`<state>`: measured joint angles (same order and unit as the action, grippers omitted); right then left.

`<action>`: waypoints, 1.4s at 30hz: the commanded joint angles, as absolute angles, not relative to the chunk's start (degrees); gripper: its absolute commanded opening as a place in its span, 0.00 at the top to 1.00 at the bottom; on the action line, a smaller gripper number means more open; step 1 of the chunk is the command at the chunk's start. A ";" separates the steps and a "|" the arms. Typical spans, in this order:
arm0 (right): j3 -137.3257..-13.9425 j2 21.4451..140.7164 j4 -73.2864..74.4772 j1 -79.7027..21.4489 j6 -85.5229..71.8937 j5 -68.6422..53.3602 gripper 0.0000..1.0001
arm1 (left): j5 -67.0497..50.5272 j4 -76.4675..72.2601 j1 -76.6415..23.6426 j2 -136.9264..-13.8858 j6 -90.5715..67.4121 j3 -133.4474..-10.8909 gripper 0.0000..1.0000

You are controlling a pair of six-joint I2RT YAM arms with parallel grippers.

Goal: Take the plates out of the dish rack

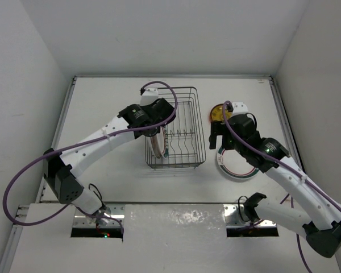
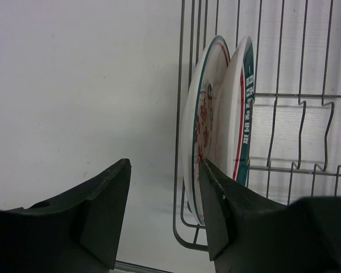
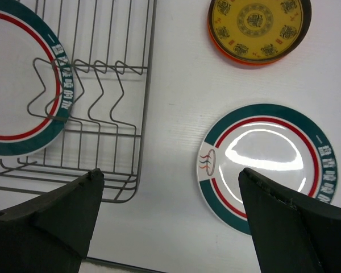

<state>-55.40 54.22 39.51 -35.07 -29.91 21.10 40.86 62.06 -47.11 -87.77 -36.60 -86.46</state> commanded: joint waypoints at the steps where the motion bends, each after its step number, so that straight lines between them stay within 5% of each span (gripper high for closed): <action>1: -53.97 54.14 38.50 -35.07 -28.74 21.97 0.01 | 44.21 63.63 -47.72 -88.50 -37.88 -89.30 0.52; 13: -53.44 53.61 37.62 -34.98 -28.30 22.15 0.01 | 45.88 65.22 -47.72 -94.57 -38.23 -90.35 0.66; 20: -53.44 52.03 38.14 -34.98 -28.65 22.50 0.01 | 48.94 68.89 -47.72 -96.59 -38.14 -94.56 1.00; 30: -54.58 53.17 38.23 -35.07 -28.21 21.71 0.01 | 51.68 75.50 -47.72 -98.26 -30.94 -114.24 1.00; 42: -59.68 61.43 30.60 -34.19 -28.74 11.62 0.01 | 69.32 75.41 -45.00 -98.52 -20.66 -125.67 1.00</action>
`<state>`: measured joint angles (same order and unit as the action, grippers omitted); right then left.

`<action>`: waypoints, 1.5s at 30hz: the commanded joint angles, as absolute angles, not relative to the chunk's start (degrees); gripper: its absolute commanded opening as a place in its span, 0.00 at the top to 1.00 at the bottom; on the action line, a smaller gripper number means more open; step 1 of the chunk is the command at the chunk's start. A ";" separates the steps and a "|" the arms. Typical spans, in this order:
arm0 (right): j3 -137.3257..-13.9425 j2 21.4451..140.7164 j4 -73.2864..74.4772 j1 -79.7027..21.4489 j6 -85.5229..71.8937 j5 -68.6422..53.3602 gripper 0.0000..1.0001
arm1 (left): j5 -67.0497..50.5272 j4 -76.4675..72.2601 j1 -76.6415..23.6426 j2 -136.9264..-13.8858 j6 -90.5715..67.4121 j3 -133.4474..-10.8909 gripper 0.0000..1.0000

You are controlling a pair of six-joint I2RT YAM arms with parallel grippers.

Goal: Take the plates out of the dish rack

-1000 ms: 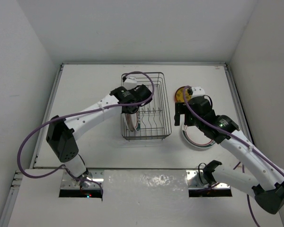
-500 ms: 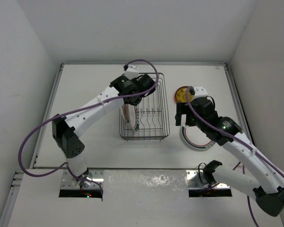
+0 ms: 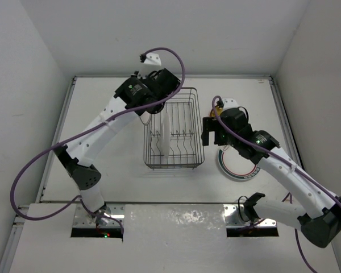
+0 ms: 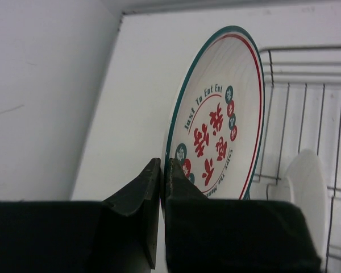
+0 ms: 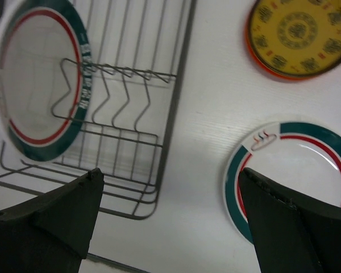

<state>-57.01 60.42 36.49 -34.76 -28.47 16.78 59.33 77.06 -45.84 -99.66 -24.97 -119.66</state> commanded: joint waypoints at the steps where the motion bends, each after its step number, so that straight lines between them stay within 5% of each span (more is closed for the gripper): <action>1: -59.68 62.65 27.45 -34.02 -29.44 10.12 0.01 | 70.82 75.41 -45.00 -99.13 -18.83 -126.81 1.00; 5: -59.24 65.74 17.87 -32.26 -33.48 -0.06 0.01 | 71.64 72.61 -45.09 -98.27 -16.88 -131.22 1.00; 8: -59.33 67.50 8.29 -31.82 -36.82 -6.57 0.01 | 58.67 62.09 -45.09 -91.08 -16.36 -127.64 1.00; 12: -60.38 68.90 0.35 -31.55 -39.29 -11.95 0.01 | 33.62 40.02 -45.00 -74.05 -18.17 -107.54 1.00; 21: -56.70 65.75 -8.95 -26.20 -46.04 -14.93 0.06 | 17.96 29.37 -45.00 -66.63 -25.92 -98.36 1.00; 28: -52.03 57.33 -10.48 -23.64 -46.50 -17.68 0.15 | 19.68 28.13 -45.00 -65.74 -27.86 -94.66 1.00; 36: -47.20 43.78 -1.41 -23.29 -43.86 8.50 0.08 | 17.85 24.79 -44.91 -64.43 -29.35 -89.40 1.00; 45: -52.81 49.21 -1.86 -23.38 -41.66 -7.11 0.16 | 8.09 17.58 -44.91 -65.04 -30.32 -84.73 1.00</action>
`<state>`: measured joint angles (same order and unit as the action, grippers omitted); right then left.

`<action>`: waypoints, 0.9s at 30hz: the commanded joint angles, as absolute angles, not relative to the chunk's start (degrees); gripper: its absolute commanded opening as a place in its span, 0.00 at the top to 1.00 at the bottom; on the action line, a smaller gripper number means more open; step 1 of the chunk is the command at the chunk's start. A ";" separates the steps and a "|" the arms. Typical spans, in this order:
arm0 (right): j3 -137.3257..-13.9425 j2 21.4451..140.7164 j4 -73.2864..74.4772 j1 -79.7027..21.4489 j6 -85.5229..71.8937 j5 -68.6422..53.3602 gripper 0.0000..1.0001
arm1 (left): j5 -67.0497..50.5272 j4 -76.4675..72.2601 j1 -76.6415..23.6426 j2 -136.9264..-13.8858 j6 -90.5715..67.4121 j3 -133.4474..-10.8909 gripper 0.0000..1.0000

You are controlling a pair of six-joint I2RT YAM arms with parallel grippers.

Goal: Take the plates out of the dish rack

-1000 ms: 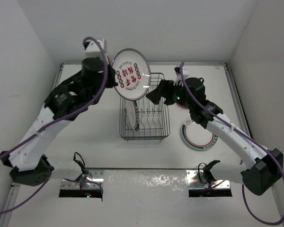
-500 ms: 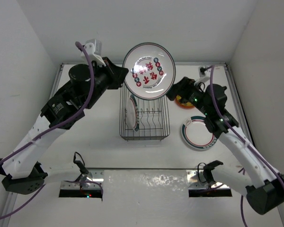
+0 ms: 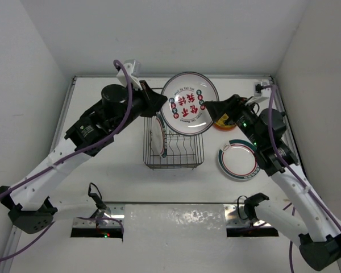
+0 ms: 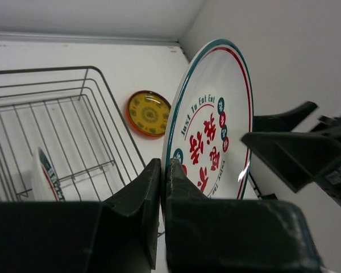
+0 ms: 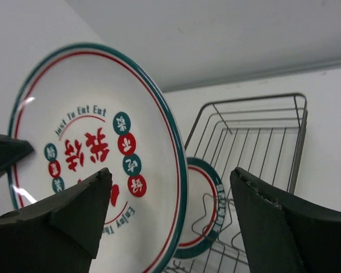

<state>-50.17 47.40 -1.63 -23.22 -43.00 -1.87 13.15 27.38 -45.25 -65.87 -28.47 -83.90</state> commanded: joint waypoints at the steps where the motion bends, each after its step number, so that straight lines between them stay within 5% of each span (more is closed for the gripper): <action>1: -53.43 49.83 -0.80 -23.29 -41.40 -7.29 0.19 | 7.39 17.14 -45.00 -65.21 -30.50 -84.29 1.00; 5: -54.05 50.54 2.10 -23.20 -40.96 -5.36 0.40 | 4.23 13.81 -44.83 -65.30 -31.11 -82.27 1.00; 6: -53.88 49.93 2.46 -23.20 -41.13 -4.40 0.75 | 3.96 13.36 -44.82 -65.22 -31.20 -81.74 1.00; 8: -53.53 48.18 4.38 -23.20 -41.13 -2.65 1.00 | 3.87 11.96 -44.65 -65.39 -31.29 -80.07 0.92; 11: -53.70 45.54 12.61 -23.12 -41.74 5.51 1.00 | 6.23 12.91 -44.47 -66.70 -30.59 -79.19 0.45; 12: -54.31 43.87 16.14 -23.12 -42.18 8.41 1.00 | 7.28 13.62 -44.39 -67.32 -30.24 -79.45 0.20; 13: -54.93 43.16 19.56 -23.12 -42.97 13.31 1.00 | 9.64 15.80 -44.30 -68.63 -29.63 -80.41 0.14; 19: -53.88 34.74 37.22 -23.03 -48.33 26.60 1.00 | 16.58 20.98 -44.03 -71.98 -27.25 -81.38 0.04; 22: -52.74 30.16 45.66 -23.03 -51.94 43.97 1.00 | 21.26 26.26 -44.03 -72.07 -26.11 -82.44 0.02; 27: -48.00 26.99 46.43 -23.12 -46.54 48.97 1.00 | 28.11 38.91 -44.12 -74.26 -23.20 -84.81 0.02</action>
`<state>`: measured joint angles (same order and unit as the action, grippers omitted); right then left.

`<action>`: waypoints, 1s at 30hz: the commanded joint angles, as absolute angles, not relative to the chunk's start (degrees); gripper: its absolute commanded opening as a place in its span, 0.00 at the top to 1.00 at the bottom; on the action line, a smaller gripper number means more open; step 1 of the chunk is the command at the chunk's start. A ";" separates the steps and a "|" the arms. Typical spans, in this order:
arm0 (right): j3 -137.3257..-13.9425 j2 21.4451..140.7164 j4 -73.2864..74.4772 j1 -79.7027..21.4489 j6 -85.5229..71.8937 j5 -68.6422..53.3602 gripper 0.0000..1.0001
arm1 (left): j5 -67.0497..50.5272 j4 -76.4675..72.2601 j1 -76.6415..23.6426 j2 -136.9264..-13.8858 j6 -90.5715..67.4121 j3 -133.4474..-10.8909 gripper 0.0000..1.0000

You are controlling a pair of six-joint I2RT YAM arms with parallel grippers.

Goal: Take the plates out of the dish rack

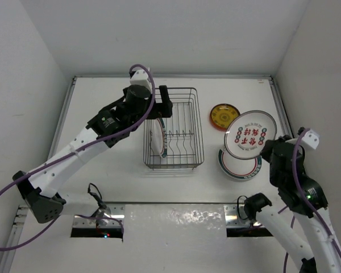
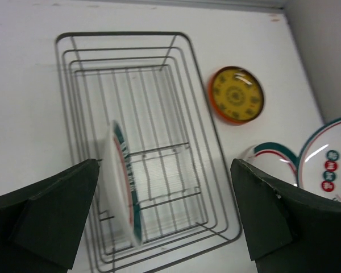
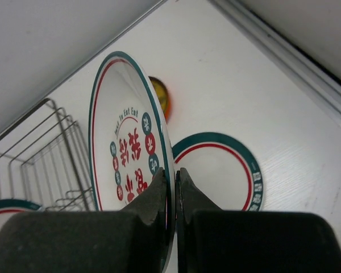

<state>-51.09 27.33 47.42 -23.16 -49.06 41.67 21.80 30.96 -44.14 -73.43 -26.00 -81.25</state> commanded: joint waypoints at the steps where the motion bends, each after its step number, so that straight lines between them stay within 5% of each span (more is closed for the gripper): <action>1: -45.64 26.29 42.75 -23.12 -46.49 47.74 1.00 | 28.65 39.89 -44.12 -74.53 -22.94 -84.73 0.02; 18: -27.43 30.85 33.05 -20.66 -47.46 47.29 1.00 | 28.48 42.19 -44.12 -74.01 -20.92 -77.44 0.02; 24: -24.08 33.39 30.76 -13.28 -46.67 40.71 0.77 | 27.95 41.31 -44.12 -73.65 -21.36 -75.06 0.02; 30: -23.99 37.43 29.71 -10.90 -45.00 36.92 0.28 | 27.95 41.13 -44.12 -73.65 -22.15 -74.62 0.02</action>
